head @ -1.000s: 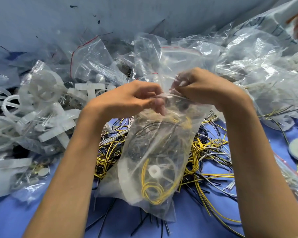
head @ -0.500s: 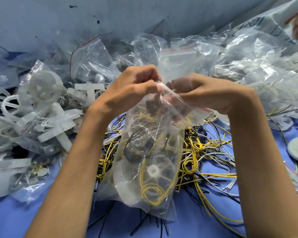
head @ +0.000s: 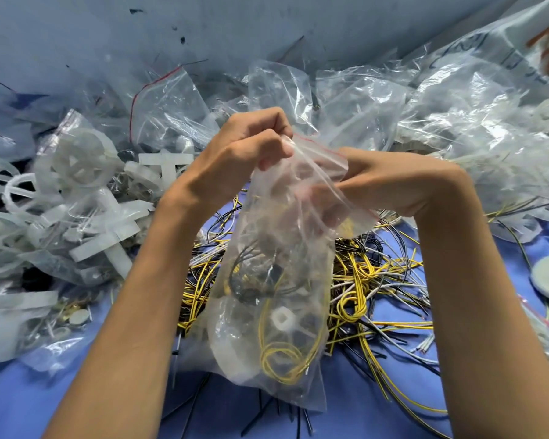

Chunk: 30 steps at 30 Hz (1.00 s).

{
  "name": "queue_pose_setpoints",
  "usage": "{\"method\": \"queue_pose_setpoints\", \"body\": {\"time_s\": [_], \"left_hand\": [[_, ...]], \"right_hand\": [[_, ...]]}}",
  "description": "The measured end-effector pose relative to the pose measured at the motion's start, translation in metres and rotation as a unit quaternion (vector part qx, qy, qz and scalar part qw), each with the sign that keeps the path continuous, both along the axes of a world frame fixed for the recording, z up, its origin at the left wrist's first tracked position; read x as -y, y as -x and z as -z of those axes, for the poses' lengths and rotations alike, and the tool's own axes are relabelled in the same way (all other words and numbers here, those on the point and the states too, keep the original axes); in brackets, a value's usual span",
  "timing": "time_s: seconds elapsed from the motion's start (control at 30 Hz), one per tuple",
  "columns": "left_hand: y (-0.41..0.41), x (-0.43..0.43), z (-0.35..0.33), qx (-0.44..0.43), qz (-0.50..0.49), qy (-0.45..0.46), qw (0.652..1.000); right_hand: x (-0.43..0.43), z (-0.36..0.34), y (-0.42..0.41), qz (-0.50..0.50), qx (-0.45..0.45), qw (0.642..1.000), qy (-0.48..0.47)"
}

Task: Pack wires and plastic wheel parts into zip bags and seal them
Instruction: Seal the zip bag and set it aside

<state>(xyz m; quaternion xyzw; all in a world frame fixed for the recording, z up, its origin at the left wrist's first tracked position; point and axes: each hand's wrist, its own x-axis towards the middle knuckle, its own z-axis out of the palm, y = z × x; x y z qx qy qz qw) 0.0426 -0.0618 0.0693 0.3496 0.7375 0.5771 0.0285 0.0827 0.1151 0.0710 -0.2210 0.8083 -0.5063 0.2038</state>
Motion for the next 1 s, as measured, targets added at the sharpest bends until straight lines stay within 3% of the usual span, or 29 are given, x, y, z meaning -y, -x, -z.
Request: {"method": "queue_pose_setpoints", "body": {"time_s": [0.13, 0.3, 0.6, 0.63, 0.7, 0.77, 0.8, 0.87, 1.0], "left_hand": [[0.0, 0.001, -0.003, 0.01, 0.013, -0.021, 1.0], [-0.001, 0.0, -0.001, 0.003, 0.013, 0.006, 1.0], [0.0, 0.003, -0.004, 0.013, 0.029, -0.031, 0.999], [-0.001, 0.002, -0.005, 0.012, 0.035, -0.03, 0.999], [-0.001, 0.001, -0.004, 0.014, 0.031, -0.025, 0.999], [-0.001, 0.0, -0.003, 0.015, 0.021, -0.013, 1.0], [-0.001, -0.001, -0.002, 0.014, 0.02, -0.004, 1.0], [-0.001, -0.001, -0.001, 0.017, 0.025, 0.007, 1.0], [-0.001, -0.001, 0.0, 0.023, 0.042, 0.008, 0.999]], "right_hand": [[0.0, -0.006, -0.008, -0.041, 0.035, 0.992, 0.115], [-0.001, -0.007, -0.004, 0.009, -0.028, 0.992, -0.127], [-0.002, -0.013, -0.018, -0.028, -0.028, 0.996, 0.076], [-0.001, -0.013, -0.016, -0.04, -0.026, 0.997, 0.053], [0.001, -0.012, -0.009, -0.049, -0.063, 0.992, -0.097], [0.003, -0.008, 0.0, -0.047, -0.096, 0.958, -0.265], [0.006, -0.007, 0.002, -0.043, -0.106, 0.948, -0.298], [0.011, -0.007, 0.002, -0.041, -0.098, 0.956, -0.272], [0.008, -0.009, -0.002, -0.046, -0.044, 0.989, -0.133]]}}
